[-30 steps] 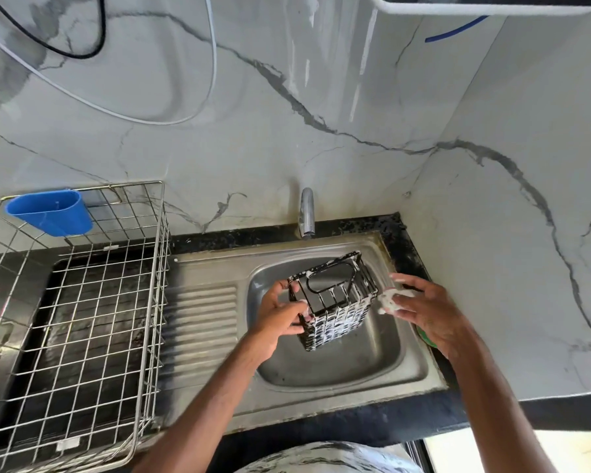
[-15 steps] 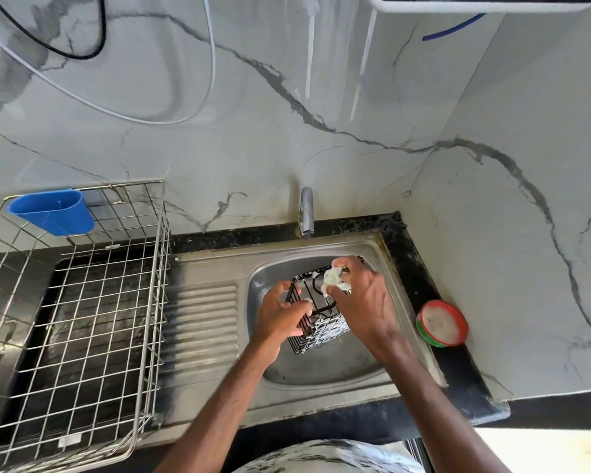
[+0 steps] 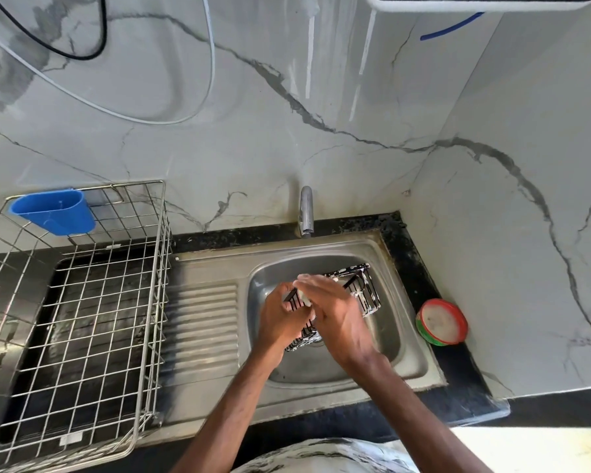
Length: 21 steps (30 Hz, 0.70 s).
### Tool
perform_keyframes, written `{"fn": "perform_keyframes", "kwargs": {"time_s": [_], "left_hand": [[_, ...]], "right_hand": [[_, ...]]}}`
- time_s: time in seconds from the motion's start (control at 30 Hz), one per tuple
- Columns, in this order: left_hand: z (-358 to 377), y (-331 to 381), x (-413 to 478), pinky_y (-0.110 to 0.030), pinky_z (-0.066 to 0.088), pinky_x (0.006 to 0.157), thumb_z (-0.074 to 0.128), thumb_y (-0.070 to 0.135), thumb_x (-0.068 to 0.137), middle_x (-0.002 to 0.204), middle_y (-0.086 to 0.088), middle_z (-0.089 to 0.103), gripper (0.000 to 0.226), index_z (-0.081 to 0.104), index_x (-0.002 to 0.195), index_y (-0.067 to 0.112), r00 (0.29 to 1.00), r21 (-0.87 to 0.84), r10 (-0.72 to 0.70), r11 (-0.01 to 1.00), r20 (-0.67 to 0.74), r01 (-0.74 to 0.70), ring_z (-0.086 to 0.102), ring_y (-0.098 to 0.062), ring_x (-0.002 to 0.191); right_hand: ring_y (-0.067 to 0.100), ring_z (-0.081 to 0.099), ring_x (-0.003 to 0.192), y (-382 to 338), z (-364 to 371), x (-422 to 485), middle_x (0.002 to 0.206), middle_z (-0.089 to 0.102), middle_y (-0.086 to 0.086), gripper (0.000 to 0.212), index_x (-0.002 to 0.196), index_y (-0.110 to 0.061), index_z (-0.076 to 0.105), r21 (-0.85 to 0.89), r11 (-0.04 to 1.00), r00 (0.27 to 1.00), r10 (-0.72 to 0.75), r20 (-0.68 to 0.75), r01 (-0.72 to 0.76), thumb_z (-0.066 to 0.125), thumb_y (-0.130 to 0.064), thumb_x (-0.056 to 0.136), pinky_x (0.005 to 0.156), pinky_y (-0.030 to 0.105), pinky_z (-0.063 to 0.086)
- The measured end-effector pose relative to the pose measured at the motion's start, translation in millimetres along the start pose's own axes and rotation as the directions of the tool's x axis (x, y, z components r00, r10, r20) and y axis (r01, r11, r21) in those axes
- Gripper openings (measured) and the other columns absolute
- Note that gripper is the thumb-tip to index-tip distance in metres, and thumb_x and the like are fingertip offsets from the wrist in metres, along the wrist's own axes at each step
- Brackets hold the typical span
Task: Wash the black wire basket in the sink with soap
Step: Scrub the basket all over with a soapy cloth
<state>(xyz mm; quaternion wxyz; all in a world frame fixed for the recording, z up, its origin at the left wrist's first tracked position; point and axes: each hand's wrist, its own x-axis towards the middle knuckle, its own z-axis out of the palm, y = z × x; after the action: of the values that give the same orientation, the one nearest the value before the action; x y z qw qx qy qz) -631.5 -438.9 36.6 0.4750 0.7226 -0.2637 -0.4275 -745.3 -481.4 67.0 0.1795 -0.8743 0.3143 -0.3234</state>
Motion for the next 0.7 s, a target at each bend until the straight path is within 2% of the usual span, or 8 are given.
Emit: {"fn": "perform_keyframes", "kwargs": {"time_s": [0.1, 0.2, 0.3, 0.4, 0.53, 0.57, 0.63, 0.7], "left_hand": [[-1.3, -2.6, -2.3, -0.051, 0.064, 0.079, 0.068, 0.015, 0.075, 0.093, 0.011, 0.079, 0.035, 0.07, 0.103, 0.037, 1.0, 0.015, 0.019, 1.0, 0.022, -0.019, 0.076, -0.01, 0.09], [-1.3, -0.5, -4.3, -0.055, 0.064, 0.08, 0.077, 0.02, 0.066, 0.09, 0.003, 0.079, 0.046, 0.067, 0.106, 0.04, 0.996, -0.03, -0.065, 0.997, 0.058, 0.067, 0.077, -0.022, 0.088], [-2.8, -4.1, -4.2, -0.049, 0.064, 0.076, 0.08, 0.013, 0.071, 0.083, 0.0, 0.078, 0.057, 0.065, 0.123, 0.032, 0.992, -0.036, -0.099, 0.994, 0.074, 0.102, 0.071, -0.017, 0.075], [-5.1, -9.2, -3.2, -0.038, 0.061, 0.069, 0.078, 0.014, 0.073, 0.082, -0.003, 0.079, 0.057, 0.065, 0.127, 0.028, 0.99, -0.045, -0.115, 0.992, 0.08, 0.119, 0.069, -0.014, 0.075], [-4.1, -8.6, -0.8, -0.045, 0.063, 0.074, 0.079, 0.013, 0.073, 0.086, -0.005, 0.079, 0.055, 0.066, 0.123, 0.03, 0.991, -0.033, -0.117, 0.992, 0.063, 0.119, 0.069, -0.017, 0.078], [-2.5, -8.0, -0.2, -0.048, 0.063, 0.075, 0.079, 0.012, 0.074, 0.086, -0.006, 0.079, 0.052, 0.067, 0.121, 0.032, 0.992, -0.038, -0.111, 0.993, 0.057, 0.113, 0.07, -0.019, 0.079], [0.0, -5.5, -0.3, -0.051, 0.063, 0.076, 0.079, 0.011, 0.076, 0.088, -0.008, 0.079, 0.043, 0.07, 0.11, 0.035, 0.995, -0.054, -0.085, 0.995, 0.044, 0.087, 0.074, -0.024, 0.084], [0.1, -4.3, -0.5, -0.052, 0.063, 0.075, 0.073, 0.009, 0.076, 0.085, -0.004, 0.079, 0.037, 0.072, 0.104, 0.033, 0.998, -0.055, -0.051, 0.997, 0.038, 0.053, 0.073, -0.019, 0.08]], "right_hand": [[0.024, 0.061, 0.124, 3.8, 2.4, -5.5, 0.127, 0.068, 0.013, 0.056, 0.115, -0.003, 0.072, 0.035, 0.994, 0.99, -0.11, 0.088, 0.107, 0.048, 0.021, 0.07, 0.107, 0.033, 0.048], [0.024, 0.06, 0.127, 27.1, -3.3, -3.5, 0.134, 0.064, 0.014, 0.051, 0.125, -0.005, 0.068, -0.019, 0.999, 0.999, -0.032, 0.037, 0.032, 0.036, 0.009, 0.087, 0.105, 0.033, 0.051], [0.023, 0.068, 0.114, 47.8, -8.6, -0.8, 0.124, 0.07, 0.013, 0.044, 0.122, -0.007, 0.07, -0.03, 0.998, 0.998, 0.055, -0.04, -0.056, 0.043, 0.011, 0.093, 0.092, 0.034, 0.06], [0.022, 0.074, 0.095, 73.1, -15.5, -0.6, 0.11, 0.074, 0.012, 0.046, 0.111, -0.007, 0.074, -0.063, 0.99, 0.986, 0.121, -0.115, -0.129, 0.044, 0.02, 0.087, 0.07, 0.031, 0.064], [0.016, 0.073, 0.087, 74.3, -18.4, -2.0, 0.104, 0.075, 0.011, 0.051, 0.106, -0.006, 0.075, -0.06, 0.98, 0.971, 0.176, -0.163, -0.187, 0.044, 0.027, 0.082, 0.063, 0.026, 0.062], [0.015, 0.073, 0.089, 61.2, -15.1, -1.3, 0.106, 0.075, 0.01, 0.05, 0.107, -0.005, 0.075, -0.042, 0.989, 0.98, 0.131, -0.148, -0.139, 0.043, 0.025, 0.083, 0.066, 0.024, 0.061], [0.014, 0.069, 0.102, 31.0, -4.3, -1.9, 0.114, 0.073, 0.008, 0.051, 0.111, -0.006, 0.074, 0.032, 0.999, 0.998, 0.027, -0.055, -0.025, 0.041, 0.019, 0.082, 0.085, 0.022, 0.059], [0.013, 0.063, 0.115, 14.5, 2.7, -4.8, 0.12, 0.07, 0.008, 0.053, 0.112, -0.006, 0.074, 0.093, 0.995, 0.999, -0.043, 0.023, 0.041, 0.039, 0.01, 0.076, 0.102, 0.02, 0.05]]}}
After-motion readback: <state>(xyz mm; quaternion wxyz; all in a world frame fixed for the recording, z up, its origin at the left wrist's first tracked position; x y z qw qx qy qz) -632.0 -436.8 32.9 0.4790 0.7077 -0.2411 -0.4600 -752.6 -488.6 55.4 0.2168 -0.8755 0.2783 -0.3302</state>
